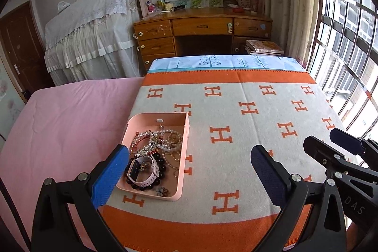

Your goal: Organize jewelry

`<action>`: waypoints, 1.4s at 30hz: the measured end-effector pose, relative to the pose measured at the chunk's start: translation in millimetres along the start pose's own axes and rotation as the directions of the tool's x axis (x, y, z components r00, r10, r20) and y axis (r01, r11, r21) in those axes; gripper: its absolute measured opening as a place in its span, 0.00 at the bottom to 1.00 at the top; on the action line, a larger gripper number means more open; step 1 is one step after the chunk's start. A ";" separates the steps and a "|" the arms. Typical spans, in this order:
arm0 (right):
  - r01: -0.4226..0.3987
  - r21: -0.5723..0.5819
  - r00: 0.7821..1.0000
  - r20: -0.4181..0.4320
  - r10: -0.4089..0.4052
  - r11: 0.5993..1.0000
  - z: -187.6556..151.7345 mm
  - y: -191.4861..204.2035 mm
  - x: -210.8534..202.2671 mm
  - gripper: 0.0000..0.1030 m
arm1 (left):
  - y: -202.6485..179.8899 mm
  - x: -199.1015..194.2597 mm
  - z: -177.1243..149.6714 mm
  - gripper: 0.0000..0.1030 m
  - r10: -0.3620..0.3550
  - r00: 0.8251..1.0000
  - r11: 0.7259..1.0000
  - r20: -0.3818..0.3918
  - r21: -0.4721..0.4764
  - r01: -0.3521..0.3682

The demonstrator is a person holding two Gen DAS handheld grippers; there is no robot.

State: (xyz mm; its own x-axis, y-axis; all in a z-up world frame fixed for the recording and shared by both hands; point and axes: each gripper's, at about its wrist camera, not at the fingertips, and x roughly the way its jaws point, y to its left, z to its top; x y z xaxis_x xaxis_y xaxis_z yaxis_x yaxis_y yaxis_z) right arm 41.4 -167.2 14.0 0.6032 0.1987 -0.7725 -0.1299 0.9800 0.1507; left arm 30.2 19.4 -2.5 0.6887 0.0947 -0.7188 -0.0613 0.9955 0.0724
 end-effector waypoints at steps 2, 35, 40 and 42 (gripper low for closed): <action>0.007 -0.005 1.000 -0.003 -0.007 1.000 -1.5 3.3 1.5 0.59 | 3.8 1.7 -0.9 0.99 -0.002 1.000 1.000 -0.005 -0.011 0.002; 0.058 -0.011 0.996 0.070 -0.057 0.998 2.6 13.4 -14.4 0.59 | 9.0 -11.3 4.6 0.99 -0.030 0.998 0.999 0.051 -0.041 0.032; 0.058 -0.021 0.995 0.080 -0.056 0.998 2.2 17.1 -16.5 0.59 | 9.6 -10.5 4.4 0.99 -0.020 0.998 0.999 0.051 -0.045 0.023; 0.055 -0.022 0.995 0.079 -0.053 0.998 2.1 18.2 -16.4 0.59 | 10.1 -10.0 4.4 0.99 -0.018 0.999 0.999 0.050 -0.047 0.020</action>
State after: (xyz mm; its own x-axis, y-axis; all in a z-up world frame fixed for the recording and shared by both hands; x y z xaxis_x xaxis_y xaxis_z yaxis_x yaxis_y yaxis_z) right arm 30.8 -152.6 30.7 0.6696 0.1465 -0.7281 -0.1138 0.9890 0.0943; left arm 25.9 28.5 8.5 0.7247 0.0764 -0.6849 -0.0811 0.9964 0.0253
